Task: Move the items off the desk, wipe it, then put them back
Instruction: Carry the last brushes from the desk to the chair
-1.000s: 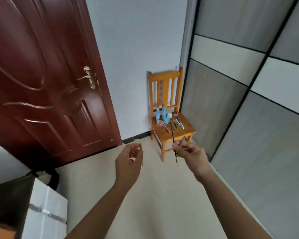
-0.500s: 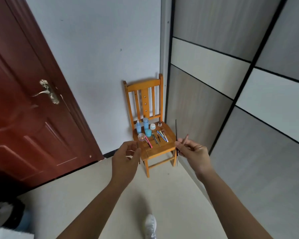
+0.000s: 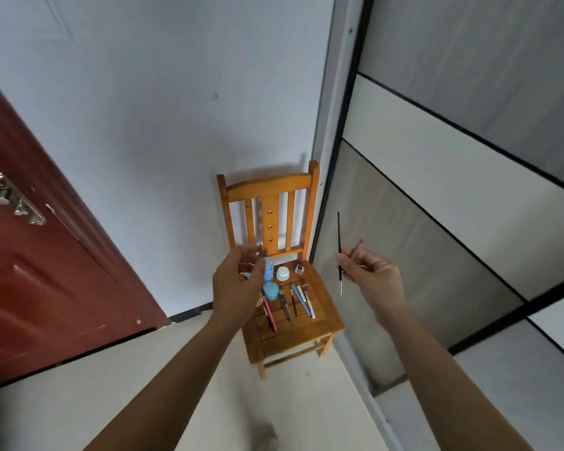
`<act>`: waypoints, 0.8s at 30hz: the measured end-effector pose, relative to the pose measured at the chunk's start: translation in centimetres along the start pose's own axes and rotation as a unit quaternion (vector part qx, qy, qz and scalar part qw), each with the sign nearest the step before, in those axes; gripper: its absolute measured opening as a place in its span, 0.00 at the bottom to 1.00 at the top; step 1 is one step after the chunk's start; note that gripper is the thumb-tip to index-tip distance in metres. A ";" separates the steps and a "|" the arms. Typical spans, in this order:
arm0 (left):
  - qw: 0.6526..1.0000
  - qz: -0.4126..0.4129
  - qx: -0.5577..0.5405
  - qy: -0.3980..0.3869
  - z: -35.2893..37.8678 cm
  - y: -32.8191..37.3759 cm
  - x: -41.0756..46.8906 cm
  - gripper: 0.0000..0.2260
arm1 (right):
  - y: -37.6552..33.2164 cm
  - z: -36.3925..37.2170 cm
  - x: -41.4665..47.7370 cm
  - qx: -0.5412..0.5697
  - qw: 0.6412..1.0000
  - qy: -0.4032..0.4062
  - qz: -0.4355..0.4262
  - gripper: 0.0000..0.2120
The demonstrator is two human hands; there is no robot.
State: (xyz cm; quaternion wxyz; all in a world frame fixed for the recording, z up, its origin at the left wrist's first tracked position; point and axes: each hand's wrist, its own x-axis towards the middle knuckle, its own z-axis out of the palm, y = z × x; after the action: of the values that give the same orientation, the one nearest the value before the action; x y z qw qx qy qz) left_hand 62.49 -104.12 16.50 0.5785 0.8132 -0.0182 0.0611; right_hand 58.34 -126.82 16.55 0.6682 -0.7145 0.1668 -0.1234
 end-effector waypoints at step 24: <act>0.963 -0.242 0.092 0.067 19.4 -22.6 12.6 0.05 | 28.1 4.6 25.4 -0.120 0.950 -0.175 0.230 0.07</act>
State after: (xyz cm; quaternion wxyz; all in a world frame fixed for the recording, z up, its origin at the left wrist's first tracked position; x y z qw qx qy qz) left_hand 78.73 -114.46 -9.47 0.4983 0.8372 0.2239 -0.0254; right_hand 81.28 -134.30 -12.97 0.6062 -0.7423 0.2209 0.1811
